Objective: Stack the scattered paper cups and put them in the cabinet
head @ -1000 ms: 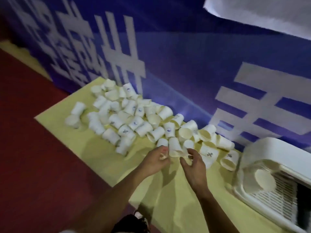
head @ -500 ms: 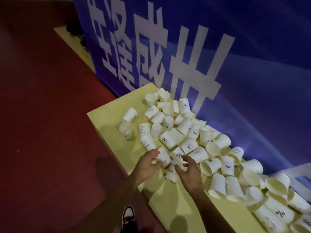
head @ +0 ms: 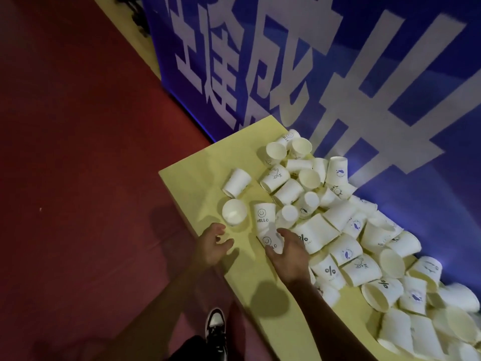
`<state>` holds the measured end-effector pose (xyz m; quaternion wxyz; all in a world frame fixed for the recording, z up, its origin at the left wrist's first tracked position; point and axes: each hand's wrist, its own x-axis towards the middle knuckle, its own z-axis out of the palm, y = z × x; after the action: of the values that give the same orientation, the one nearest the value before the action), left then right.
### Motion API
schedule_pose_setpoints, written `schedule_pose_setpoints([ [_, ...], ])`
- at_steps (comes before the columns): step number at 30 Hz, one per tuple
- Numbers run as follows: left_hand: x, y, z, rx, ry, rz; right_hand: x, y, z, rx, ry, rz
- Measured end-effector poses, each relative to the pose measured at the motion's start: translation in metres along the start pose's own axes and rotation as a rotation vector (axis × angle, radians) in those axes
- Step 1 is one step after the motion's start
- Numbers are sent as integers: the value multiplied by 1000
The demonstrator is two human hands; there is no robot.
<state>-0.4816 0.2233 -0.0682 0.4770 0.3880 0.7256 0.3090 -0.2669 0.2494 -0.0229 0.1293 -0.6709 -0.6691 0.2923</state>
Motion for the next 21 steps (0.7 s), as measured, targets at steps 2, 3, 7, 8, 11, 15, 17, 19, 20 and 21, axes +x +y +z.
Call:
schedule_pose_setpoints([
  [2, 9, -2, -1, -30, 19, -7, 9, -1, 6, -26, 0, 20],
  [3, 13, -2, -1, -44, 21, -19, 12, -1, 9, -33, 4, 29],
  [7, 31, 2, -3, 17, 68, -62, 22, 1, 20, -107, 23, 84],
  [8, 37, 3, -2, 28, 63, -61, 23, 0, 21, -132, 15, 112],
  [11, 49, 9, 0, 28, 23, -42, 28, 2, 23, -189, -19, 161],
  [15, 53, 12, 7, -29, 42, 1, 32, 13, 24, -200, -67, 158],
  [17, 53, 16, 10, -27, 62, 17, 36, 15, 21, -202, -86, 156],
  [19, 53, 21, 11, -12, 62, 28, 38, 15, 16, -199, -105, 147],
  [20, 54, 22, 12, -8, 62, 28, 39, 15, 14, -191, -111, 136],
  [21, 54, 25, 12, -8, 57, 28, 40, 15, 12, -180, -119, 130],
])
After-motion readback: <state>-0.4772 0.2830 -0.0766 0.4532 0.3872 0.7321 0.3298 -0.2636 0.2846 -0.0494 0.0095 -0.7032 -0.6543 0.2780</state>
